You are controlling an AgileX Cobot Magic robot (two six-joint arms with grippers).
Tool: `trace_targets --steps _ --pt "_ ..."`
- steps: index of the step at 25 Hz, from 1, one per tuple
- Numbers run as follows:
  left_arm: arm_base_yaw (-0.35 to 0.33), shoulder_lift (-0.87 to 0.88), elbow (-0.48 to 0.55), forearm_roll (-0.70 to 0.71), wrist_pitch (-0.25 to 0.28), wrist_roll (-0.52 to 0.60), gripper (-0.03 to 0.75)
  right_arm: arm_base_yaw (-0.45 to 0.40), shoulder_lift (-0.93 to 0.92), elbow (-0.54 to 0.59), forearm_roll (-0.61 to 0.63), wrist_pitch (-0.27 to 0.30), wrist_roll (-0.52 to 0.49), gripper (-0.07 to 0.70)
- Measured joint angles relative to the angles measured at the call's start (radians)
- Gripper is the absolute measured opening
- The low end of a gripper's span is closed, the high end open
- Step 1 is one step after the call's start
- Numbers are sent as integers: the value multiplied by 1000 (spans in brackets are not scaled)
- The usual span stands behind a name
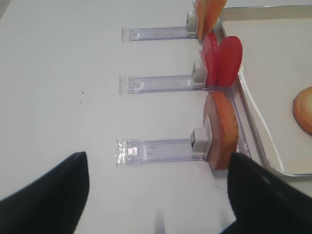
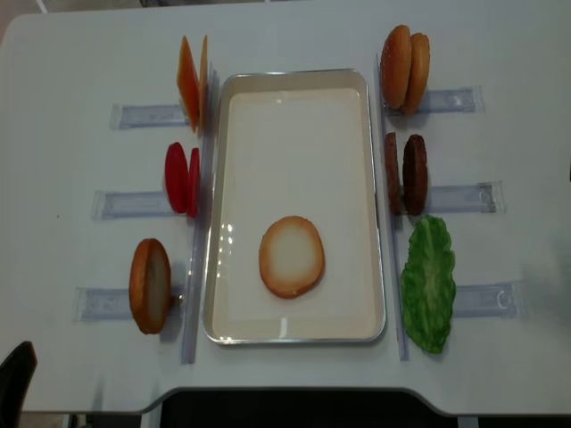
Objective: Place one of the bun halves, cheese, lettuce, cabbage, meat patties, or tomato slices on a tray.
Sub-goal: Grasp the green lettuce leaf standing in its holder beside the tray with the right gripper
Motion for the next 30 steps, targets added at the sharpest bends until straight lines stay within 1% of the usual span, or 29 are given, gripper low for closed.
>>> trace_targets --steps 2,4,5,9,12,15,20,22,25,30 --pt "0 0 0 0 0 0 692 58 0 0 -8 0 46 437" --pt "0 0 0 0 0 0 692 132 1 0 -43 1 107 437" --pt "0 0 0 0 0 0 692 185 2 0 -80 1 147 437" --pt "0 0 0 0 0 0 692 352 31 0 -201 2 302 437" --pt "0 0 0 0 0 0 692 473 64 0 -265 2 405 437" --pt "0 0 0 0 0 0 692 555 94 0 -305 2 489 437" --pt "0 0 0 0 0 0 692 668 153 0 -319 -26 584 437" --pt "0 0 0 0 0 0 692 698 186 0 -326 -42 609 437" --pt "0 0 0 0 0 0 692 719 242 0 -333 -66 641 437" --pt "0 0 0 0 0 0 692 724 307 0 -347 -109 657 437"
